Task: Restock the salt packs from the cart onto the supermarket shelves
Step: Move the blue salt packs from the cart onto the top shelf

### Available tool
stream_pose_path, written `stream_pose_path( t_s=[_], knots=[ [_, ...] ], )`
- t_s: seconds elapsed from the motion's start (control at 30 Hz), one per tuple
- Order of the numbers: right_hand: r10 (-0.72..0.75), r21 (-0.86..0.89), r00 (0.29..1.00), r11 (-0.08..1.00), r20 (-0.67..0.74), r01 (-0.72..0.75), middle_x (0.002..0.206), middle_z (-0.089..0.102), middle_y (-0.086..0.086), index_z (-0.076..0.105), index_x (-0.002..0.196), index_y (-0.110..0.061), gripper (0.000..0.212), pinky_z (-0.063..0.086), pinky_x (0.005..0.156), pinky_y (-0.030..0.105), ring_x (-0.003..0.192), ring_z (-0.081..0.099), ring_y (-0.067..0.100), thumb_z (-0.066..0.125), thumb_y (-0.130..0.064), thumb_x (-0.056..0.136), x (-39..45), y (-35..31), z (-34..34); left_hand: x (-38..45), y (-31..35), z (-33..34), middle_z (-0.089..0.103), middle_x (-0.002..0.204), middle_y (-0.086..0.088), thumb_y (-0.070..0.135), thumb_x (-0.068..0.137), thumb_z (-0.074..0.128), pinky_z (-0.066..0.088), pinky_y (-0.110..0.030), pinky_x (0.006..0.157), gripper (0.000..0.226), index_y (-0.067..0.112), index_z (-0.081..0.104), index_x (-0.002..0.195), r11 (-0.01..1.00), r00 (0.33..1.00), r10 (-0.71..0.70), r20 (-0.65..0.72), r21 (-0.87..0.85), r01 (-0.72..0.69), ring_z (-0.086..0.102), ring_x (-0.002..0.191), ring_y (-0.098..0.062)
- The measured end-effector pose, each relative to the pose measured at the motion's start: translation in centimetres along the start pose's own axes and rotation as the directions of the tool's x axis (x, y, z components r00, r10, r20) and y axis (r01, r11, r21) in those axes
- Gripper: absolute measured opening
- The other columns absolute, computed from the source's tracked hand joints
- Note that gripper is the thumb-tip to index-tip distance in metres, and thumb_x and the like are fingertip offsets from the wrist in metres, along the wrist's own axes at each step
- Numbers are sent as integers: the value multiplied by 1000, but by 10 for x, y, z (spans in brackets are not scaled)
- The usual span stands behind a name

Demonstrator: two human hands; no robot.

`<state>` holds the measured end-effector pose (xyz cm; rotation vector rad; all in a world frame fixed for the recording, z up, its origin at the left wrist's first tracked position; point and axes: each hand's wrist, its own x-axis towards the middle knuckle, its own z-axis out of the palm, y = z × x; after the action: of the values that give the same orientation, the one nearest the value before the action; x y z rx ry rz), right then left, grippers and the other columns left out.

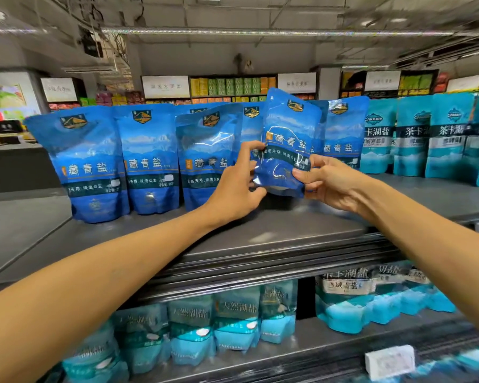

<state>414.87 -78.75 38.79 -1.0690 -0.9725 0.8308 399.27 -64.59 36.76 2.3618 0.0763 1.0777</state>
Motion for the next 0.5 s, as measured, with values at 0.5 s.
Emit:
stream_pose_path(
  t_s=[0.5],
  knots=[
    [-147, -456, 963, 889, -226, 28, 56, 39, 5, 32, 65, -19, 55, 47, 65, 38, 69, 52, 23, 77, 11, 75, 25, 12, 7, -15, -4, -19, 65, 85, -8, 7, 80, 73, 58, -30, 75, 53, 15, 42, 123, 944, 987, -128, 96, 318, 91, 69, 75, -18]
  ],
)
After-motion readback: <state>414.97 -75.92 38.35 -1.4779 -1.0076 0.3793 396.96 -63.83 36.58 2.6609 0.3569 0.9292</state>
